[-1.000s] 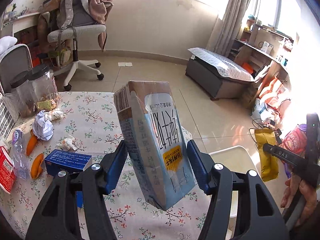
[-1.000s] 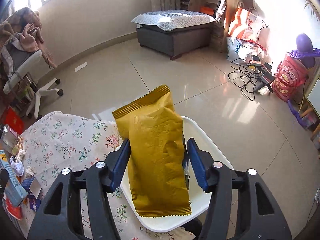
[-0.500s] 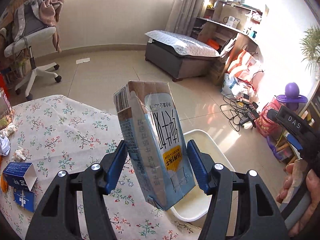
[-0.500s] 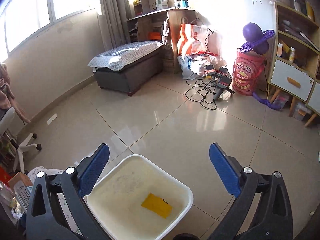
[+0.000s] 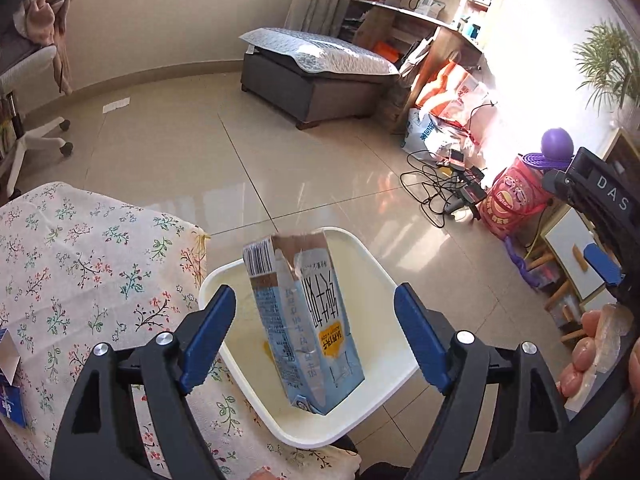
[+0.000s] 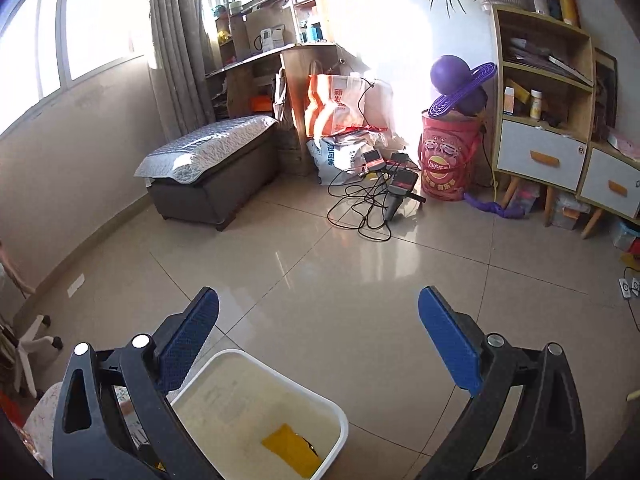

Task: Collect trash
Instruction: 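Drop the yellow wrapper into the white bin with the right gripper while the left gripper drops the carton, then move both tools back over the table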

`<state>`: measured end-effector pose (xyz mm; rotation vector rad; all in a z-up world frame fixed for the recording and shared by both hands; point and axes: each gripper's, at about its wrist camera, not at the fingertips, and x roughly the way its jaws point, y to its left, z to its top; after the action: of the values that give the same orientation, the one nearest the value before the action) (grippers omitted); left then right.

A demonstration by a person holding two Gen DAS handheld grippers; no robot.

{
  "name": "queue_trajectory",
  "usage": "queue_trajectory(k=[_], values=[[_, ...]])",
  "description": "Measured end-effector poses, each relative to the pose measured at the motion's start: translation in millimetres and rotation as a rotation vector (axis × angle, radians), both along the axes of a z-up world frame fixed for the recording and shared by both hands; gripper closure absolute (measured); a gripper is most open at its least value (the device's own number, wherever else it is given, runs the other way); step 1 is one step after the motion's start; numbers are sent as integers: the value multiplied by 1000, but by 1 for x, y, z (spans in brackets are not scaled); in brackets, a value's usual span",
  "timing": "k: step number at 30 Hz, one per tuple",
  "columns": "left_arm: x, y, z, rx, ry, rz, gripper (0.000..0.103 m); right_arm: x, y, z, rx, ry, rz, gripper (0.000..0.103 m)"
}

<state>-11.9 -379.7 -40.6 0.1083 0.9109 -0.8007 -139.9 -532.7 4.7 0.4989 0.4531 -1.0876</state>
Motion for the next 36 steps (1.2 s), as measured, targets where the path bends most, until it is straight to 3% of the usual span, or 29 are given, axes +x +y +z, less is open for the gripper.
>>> queue_trajectory(k=[7,13,19,36], values=[[3,16,9,4,-17,19,17,7,13,1,-56,35,23,7],[14,43,24,72,-144,175,15,28,47,3,-160,100,99,7],[28,86,35,89,-216,312,12,57,82,2,-205,151,215,7],[55,206,34,134,-206,597,12,125,187,-2,-198,182,537,7]])
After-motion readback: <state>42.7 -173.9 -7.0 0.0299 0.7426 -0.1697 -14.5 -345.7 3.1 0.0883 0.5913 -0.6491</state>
